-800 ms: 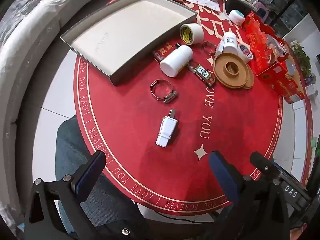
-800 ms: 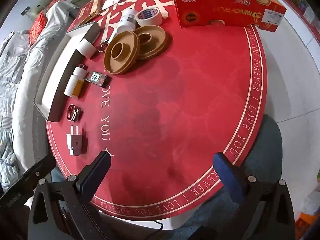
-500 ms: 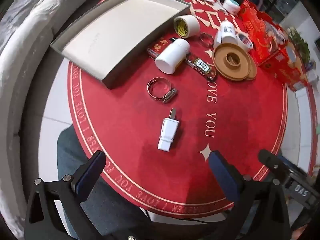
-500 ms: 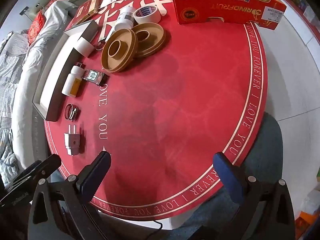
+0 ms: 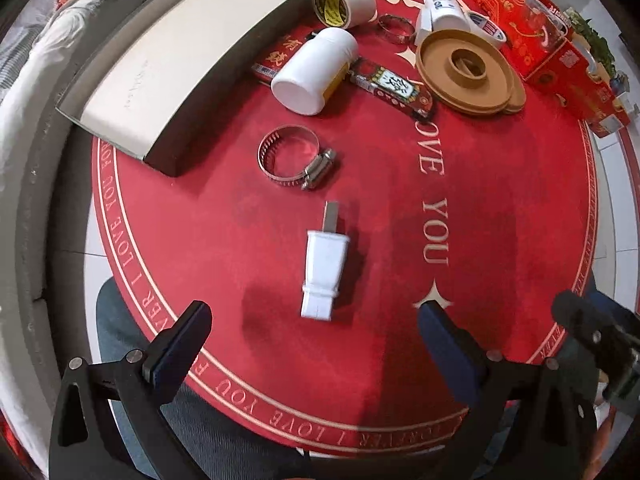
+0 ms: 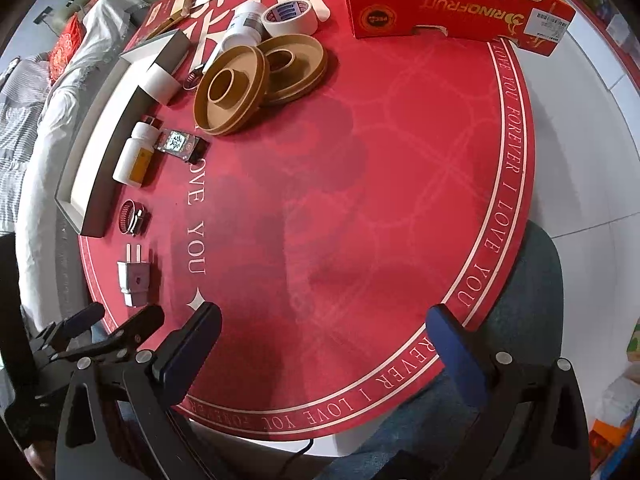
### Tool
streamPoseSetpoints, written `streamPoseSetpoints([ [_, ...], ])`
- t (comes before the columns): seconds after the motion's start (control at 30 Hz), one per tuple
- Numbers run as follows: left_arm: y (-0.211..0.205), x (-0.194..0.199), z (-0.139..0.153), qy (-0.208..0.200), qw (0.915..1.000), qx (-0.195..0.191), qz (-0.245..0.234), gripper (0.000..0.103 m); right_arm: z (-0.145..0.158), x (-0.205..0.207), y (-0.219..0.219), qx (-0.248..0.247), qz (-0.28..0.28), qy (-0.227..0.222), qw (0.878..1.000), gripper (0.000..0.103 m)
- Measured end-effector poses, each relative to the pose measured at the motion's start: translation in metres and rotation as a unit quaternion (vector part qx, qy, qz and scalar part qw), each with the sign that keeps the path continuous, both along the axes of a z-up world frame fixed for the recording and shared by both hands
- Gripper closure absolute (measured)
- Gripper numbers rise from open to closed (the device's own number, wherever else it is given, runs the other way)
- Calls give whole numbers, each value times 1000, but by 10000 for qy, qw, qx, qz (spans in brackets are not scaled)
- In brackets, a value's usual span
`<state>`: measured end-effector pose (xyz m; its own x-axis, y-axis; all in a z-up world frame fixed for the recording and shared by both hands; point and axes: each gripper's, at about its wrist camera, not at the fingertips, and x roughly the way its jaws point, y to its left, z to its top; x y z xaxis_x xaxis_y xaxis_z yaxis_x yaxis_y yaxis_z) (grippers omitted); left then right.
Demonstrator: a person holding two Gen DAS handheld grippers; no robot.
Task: Organize rigid objects
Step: 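Move the left tool toward the white electrical plug on the cloth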
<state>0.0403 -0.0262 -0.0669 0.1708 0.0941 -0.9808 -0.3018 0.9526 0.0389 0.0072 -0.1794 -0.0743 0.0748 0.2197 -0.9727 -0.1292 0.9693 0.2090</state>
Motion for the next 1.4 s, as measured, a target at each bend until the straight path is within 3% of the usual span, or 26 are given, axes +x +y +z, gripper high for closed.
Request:
streamPoseSetpoints([
  [0.2, 31, 14, -12, 150, 9978, 71, 638, 0, -1, 2, -2, 139, -23, -15, 9999, 0],
  [0.4, 57, 10, -3, -10, 9908, 704, 1157, 0, -2, 2, -2, 173, -8, 9, 9999, 0],
  [0.53, 58, 12, 0, -234, 9934, 342, 1066, 0, -3, 1, 4, 91, 44, -43, 9999, 0],
  [0.67, 39, 14, -1, -336, 9956, 313, 818, 0, -5, 1, 7, 13, 71, -100, 9999, 0],
  [0.73, 30, 26, -6, -268, 9950, 265, 926, 0, -6, 2, 8, -5, 53, -114, 9999, 0],
  [0.77, 37, 35, 5, -254, 9937, 293, 1050, 0, -6, 3, 8, 0, 47, -106, 9999, 0],
  [0.9, 59, 51, -20, -228, 9858, -36, 1664, 0, -8, 3, 10, 44, 85, -99, 9999, 0],
  [1.0, 63, 58, -26, -146, 9838, 208, 1775, 0, -7, 4, 10, 72, 114, -172, 9998, 0],
  [1.07, 59, 58, -29, -136, 9782, 97, 2071, 0, -8, 4, 10, 96, 104, -201, 9997, 0],
  [1.2, 100, 32, -30, -328, 9647, -130, 2609, 0, -12, 5, 11, 126, 111, -118, 9998, 0],
  [1.3, 137, 19, -66, -394, 9625, -142, 2680, 0, -12, 6, 14, 123, 171, -131, 9997, 0],
  [1.4, 154, 7, -72, -469, 9621, -118, 2682, 0, -11, 6, 17, 119, 219, -199, 9995, 0],
])
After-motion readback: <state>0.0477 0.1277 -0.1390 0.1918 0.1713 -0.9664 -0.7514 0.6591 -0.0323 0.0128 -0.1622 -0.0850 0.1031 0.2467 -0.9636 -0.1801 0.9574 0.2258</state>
